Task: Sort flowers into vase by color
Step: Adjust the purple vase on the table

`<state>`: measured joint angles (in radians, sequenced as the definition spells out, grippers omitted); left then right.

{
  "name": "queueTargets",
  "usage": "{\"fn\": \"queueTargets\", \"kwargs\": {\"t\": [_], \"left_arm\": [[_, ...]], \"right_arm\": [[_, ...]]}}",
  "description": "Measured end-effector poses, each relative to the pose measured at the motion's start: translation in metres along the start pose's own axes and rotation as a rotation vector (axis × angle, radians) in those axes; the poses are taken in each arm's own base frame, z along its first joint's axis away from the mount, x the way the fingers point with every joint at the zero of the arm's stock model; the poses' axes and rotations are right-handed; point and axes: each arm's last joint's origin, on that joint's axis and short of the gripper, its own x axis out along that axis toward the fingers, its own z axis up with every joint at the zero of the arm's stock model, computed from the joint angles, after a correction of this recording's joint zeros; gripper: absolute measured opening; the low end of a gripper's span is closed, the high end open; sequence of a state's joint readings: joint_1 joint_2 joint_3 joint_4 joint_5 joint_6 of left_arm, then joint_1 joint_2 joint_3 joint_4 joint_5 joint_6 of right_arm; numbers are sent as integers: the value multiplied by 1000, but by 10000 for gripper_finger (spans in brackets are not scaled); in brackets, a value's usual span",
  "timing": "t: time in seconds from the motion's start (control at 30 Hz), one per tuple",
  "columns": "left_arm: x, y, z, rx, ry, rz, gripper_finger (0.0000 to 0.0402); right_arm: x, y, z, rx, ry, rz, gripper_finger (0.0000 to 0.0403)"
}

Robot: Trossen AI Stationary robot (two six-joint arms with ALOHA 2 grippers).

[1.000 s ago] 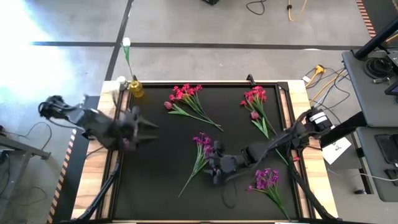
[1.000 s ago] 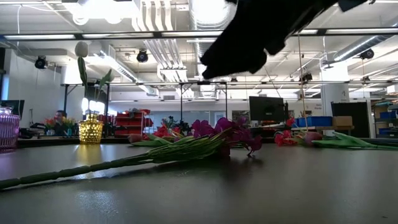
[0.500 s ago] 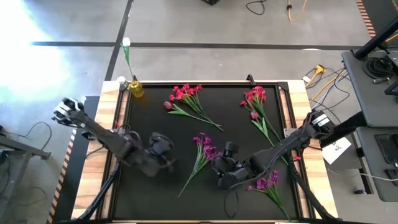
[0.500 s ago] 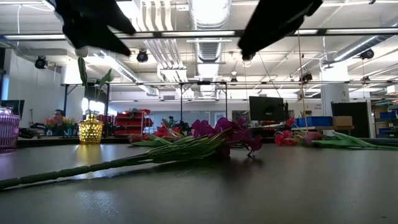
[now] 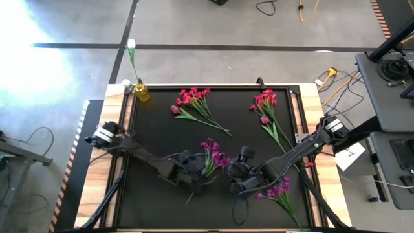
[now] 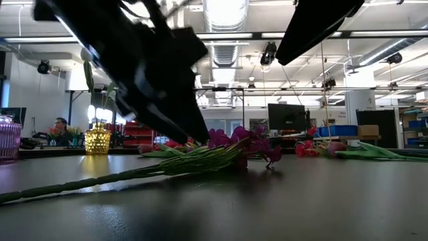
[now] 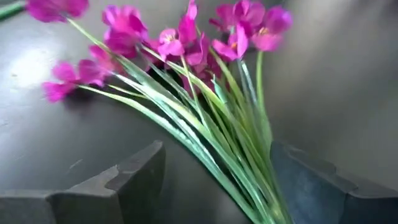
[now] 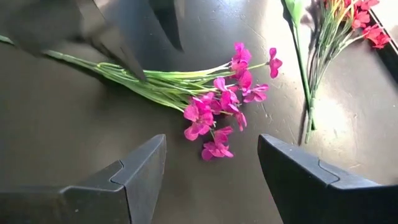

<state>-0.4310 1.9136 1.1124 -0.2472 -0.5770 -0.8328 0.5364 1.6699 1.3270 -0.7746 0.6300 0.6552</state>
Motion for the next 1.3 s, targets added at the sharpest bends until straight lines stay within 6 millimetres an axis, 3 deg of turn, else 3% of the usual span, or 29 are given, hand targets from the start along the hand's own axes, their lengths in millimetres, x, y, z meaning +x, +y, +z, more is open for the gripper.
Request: {"fn": "queueTargets", "kwargs": {"t": [0.07,0.17,0.4,0.63,0.83,1.1,1.3], "left_arm": [[6,-2,1,23,23,11,272],[0,4,2,83,93,87,272],[-45,54,4,247,456,404,271],[-81,74,20,265,595,379,272],[-116,114,36,222,779,488,272],[-109,150,54,152,947,363,272],[-90,183,35,126,1157,328,264]], "right_arm": [[-1,0,-1,-5,2,0,247],[-2,2,-3,-13,2,3,247],[-6,8,-8,-31,-7,17,247],[-5,8,-8,-12,-39,-19,247],[-5,8,-8,-8,-40,-18,247],[-3,8,-10,-9,-42,-18,247],[-3,9,-12,-14,-42,-17,247]]}}
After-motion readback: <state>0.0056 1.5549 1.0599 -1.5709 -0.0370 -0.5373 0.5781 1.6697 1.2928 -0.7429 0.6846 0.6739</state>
